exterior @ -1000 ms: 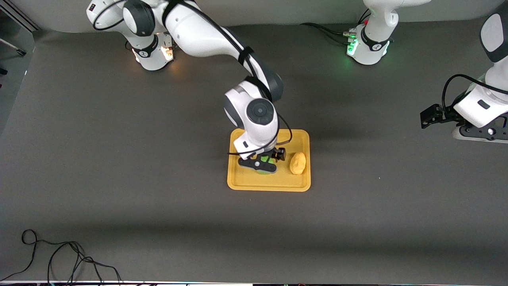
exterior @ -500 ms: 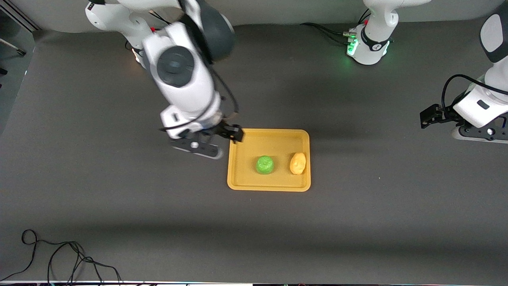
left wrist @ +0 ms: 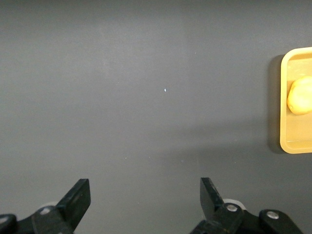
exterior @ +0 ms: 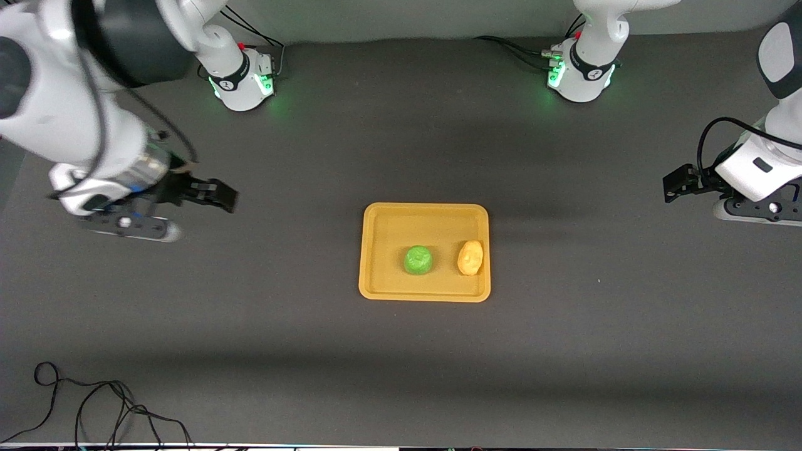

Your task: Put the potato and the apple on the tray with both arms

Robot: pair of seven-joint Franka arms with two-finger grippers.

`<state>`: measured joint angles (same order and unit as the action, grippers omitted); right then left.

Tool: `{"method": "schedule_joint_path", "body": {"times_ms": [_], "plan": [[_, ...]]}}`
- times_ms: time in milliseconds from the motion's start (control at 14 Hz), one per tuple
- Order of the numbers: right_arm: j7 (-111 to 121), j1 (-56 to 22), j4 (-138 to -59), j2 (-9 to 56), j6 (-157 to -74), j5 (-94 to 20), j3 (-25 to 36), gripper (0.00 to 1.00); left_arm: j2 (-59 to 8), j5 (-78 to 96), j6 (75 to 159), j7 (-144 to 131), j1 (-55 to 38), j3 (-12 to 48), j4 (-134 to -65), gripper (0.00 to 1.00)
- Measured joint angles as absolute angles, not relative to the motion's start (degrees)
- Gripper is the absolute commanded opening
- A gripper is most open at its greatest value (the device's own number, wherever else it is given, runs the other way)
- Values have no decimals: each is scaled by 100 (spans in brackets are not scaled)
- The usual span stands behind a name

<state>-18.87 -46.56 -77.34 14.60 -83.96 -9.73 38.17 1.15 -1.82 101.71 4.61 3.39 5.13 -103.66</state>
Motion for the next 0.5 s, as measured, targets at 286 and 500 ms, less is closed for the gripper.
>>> {"method": "schedule_joint_path", "body": {"times_ms": [286,500], "plan": [[-1074,-2762,-8368,626,-8399,-597,2448,100,115,-182,10157,463,340,515,-10366,100],[-588,-1309,-8511,424,-8403,-489,1399,100,115,-182,10155,463,341,515,-10366,100]]}}
